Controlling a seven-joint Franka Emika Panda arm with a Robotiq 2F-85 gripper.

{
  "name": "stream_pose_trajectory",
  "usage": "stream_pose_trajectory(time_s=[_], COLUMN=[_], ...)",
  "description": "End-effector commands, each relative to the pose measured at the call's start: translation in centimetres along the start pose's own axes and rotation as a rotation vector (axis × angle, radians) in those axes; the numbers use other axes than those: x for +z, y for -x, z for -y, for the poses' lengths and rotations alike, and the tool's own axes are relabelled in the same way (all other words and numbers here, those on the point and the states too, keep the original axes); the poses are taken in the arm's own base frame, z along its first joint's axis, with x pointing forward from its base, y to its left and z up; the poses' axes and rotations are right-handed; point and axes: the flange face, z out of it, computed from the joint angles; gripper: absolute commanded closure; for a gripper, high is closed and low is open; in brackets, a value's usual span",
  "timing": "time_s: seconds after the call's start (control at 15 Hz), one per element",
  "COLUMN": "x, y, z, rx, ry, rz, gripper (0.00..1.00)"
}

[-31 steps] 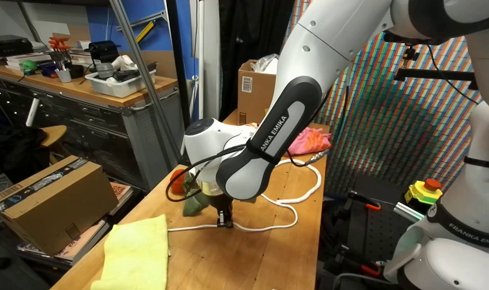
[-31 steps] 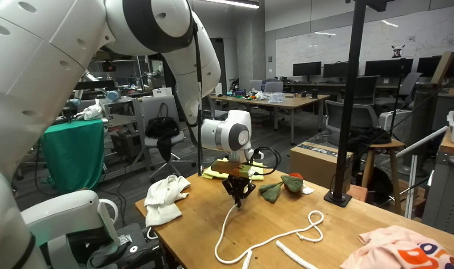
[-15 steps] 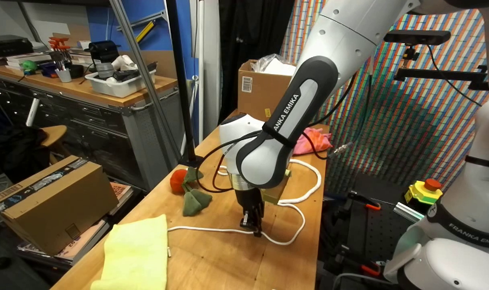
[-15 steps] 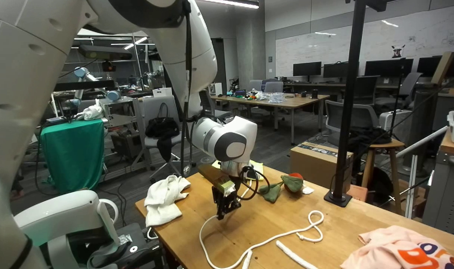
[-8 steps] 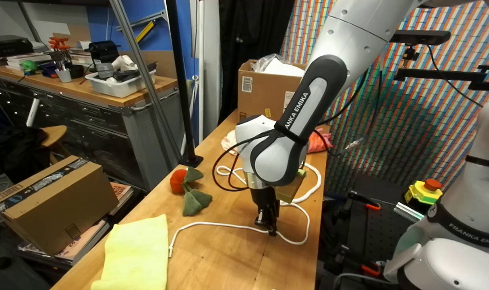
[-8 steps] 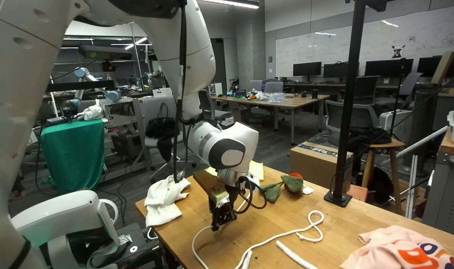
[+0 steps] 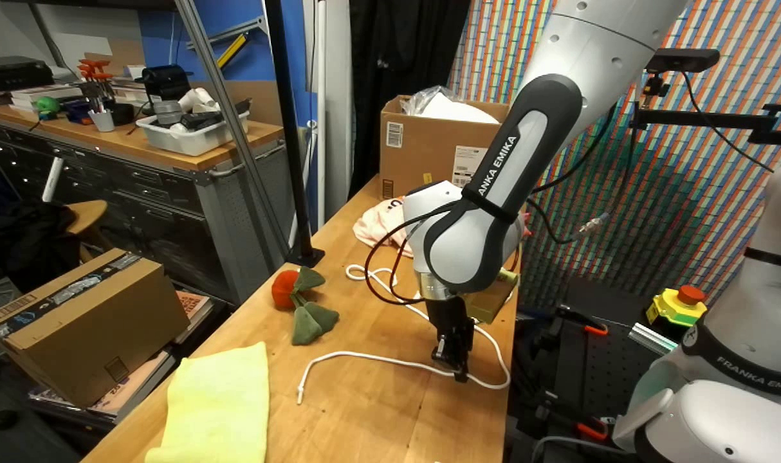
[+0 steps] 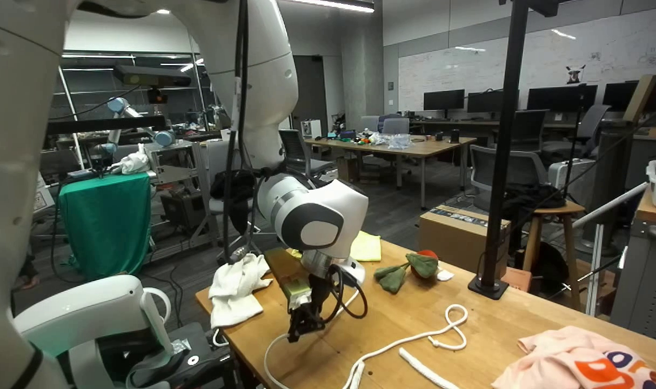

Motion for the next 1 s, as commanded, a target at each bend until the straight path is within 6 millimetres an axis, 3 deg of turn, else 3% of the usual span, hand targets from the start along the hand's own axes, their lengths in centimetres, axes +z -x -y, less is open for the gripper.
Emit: stream_pose_trajectory(time_s=[0.0, 0.2, 0.27, 0.4, 0.93], x=[-0.7, -0.6, -0.6, -0.7, -2.0], y=[2.4, 3.1, 3.2, 3.1, 1.4], z=[0.2, 0.7, 0.8, 0.9, 0.4], rx=[-0.004, -0.022, -0.024, -0.029, -0.059], ry=[-0.039, -0.042, -0.038, -0.032, 0.012], rz=[-0.014, -0.018, -0.025, -0.04, -0.189], gripper=[0.94, 0.93, 0.71, 0.67, 0.08])
